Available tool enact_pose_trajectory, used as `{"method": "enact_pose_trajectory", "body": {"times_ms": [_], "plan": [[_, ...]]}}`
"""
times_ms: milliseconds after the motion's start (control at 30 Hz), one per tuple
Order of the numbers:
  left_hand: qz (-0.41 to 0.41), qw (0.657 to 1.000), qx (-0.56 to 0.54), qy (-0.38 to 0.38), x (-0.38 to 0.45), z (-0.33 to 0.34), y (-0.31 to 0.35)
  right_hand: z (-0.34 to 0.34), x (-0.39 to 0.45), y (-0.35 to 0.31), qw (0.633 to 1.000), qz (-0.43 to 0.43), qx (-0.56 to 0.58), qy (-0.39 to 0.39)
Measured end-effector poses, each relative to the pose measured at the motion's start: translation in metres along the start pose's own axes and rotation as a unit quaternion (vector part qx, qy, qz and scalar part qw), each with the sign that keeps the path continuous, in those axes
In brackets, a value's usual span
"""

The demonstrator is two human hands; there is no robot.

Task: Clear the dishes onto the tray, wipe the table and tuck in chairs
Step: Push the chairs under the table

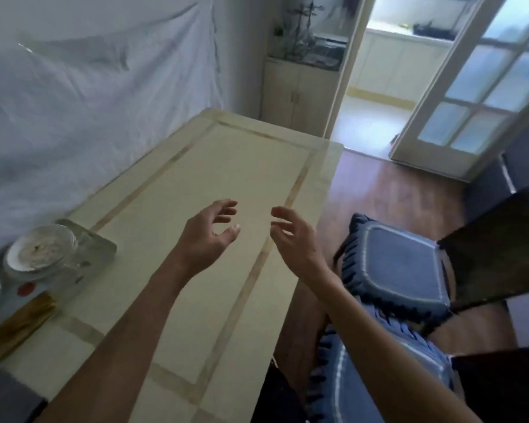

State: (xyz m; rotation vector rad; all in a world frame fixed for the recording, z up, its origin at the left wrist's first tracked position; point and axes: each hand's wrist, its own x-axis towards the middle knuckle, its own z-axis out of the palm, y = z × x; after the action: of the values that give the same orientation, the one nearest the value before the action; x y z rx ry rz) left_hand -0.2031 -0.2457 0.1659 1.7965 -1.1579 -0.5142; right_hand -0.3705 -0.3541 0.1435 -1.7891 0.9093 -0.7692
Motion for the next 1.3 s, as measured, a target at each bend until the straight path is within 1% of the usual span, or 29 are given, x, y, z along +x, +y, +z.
{"method": "enact_pose_trajectory", "body": {"times_ms": [67,167,267,400,500,600,800,867,967,1133,1233,1300], "plan": [[0.025,0.998,-0.003,-0.059,-0.020,0.027,0.019,-0.033,-0.044,0.008,0.998,0.022,-0.009,0.050],[0.060,0.991,-0.009,-0.116,-0.038,0.072,0.048,-0.078,-0.097,0.019,0.993,0.049,-0.035,0.102],[0.101,0.977,-0.033,-0.186,-0.061,0.137,0.084,-0.132,-0.155,0.030,0.976,0.084,-0.065,0.190],[0.138,0.944,-0.070,-0.291,-0.104,0.215,0.119,-0.193,-0.236,0.041,0.947,0.135,-0.110,0.271],[0.152,0.920,-0.076,-0.354,-0.130,0.259,0.139,-0.231,-0.290,0.047,0.923,0.165,-0.107,0.331],[0.191,0.896,-0.074,-0.395,-0.157,0.306,0.167,-0.264,-0.345,0.056,0.895,0.190,-0.109,0.388],[0.260,0.856,-0.055,-0.444,-0.217,0.392,0.229,-0.323,-0.426,0.077,0.854,0.218,-0.097,0.462],[0.274,0.845,-0.046,-0.457,-0.238,0.418,0.250,-0.345,-0.449,0.084,0.847,0.226,-0.082,0.475],[0.274,0.846,-0.039,-0.456,-0.262,0.454,0.272,-0.382,-0.477,0.095,0.848,0.223,-0.070,0.475],[0.238,0.869,-0.017,-0.432,-0.296,0.511,0.300,-0.463,-0.513,0.129,0.869,0.199,-0.069,0.447],[0.197,0.898,-0.011,-0.394,-0.305,0.532,0.310,-0.507,-0.516,0.154,0.900,0.175,-0.074,0.392],[0.170,0.910,-0.010,-0.379,-0.306,0.539,0.314,-0.524,-0.509,0.162,0.916,0.157,-0.083,0.361]]}}
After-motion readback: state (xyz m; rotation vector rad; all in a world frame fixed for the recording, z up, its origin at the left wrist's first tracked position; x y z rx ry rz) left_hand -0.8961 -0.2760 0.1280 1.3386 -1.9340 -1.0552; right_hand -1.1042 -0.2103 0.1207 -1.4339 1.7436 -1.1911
